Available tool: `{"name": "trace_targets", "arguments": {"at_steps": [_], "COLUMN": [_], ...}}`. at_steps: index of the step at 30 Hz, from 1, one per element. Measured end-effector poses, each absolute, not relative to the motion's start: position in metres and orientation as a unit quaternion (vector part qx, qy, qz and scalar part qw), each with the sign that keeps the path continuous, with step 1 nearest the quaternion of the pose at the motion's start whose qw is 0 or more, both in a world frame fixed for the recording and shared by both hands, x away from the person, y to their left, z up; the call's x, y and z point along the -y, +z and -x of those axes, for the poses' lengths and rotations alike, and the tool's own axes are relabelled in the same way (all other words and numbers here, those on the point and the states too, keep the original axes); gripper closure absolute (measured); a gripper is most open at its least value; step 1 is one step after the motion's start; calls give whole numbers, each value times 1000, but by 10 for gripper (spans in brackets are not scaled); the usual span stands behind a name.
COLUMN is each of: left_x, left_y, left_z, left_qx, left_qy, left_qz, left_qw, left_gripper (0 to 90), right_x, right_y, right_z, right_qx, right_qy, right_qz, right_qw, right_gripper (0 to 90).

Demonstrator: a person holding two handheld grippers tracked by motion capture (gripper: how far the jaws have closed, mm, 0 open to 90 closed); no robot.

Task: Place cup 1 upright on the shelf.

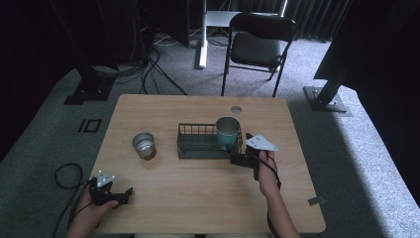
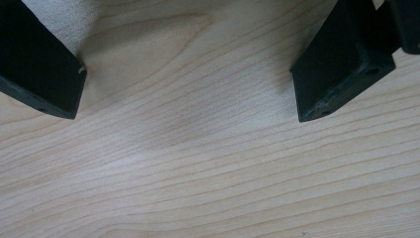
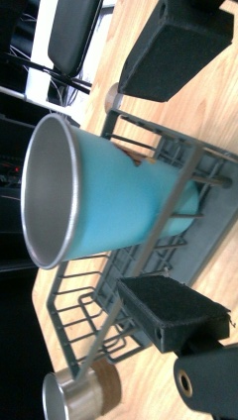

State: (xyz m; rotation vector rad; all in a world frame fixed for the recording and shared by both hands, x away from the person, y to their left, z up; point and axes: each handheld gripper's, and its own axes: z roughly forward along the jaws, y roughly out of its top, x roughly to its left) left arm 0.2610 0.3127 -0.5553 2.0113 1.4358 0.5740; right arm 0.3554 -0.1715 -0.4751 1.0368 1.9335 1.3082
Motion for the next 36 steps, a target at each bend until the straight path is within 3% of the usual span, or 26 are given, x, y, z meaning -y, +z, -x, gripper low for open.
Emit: {"name": "trace_targets", "arguments": {"at_steps": [36], "left_x": [-313], "left_y": [-555], "left_z": [-261], "left_qx": [-540], "left_qy": [216], "left_qz": [-757], "left_qw": [297], "left_gripper": [7], "right_x": [258], "right_y": [-520], "right_z": [-320], "right_qx": [-762], "right_qy": [440], "right_qz": [-401], "right_qw": [254], "right_gripper": [108]}}
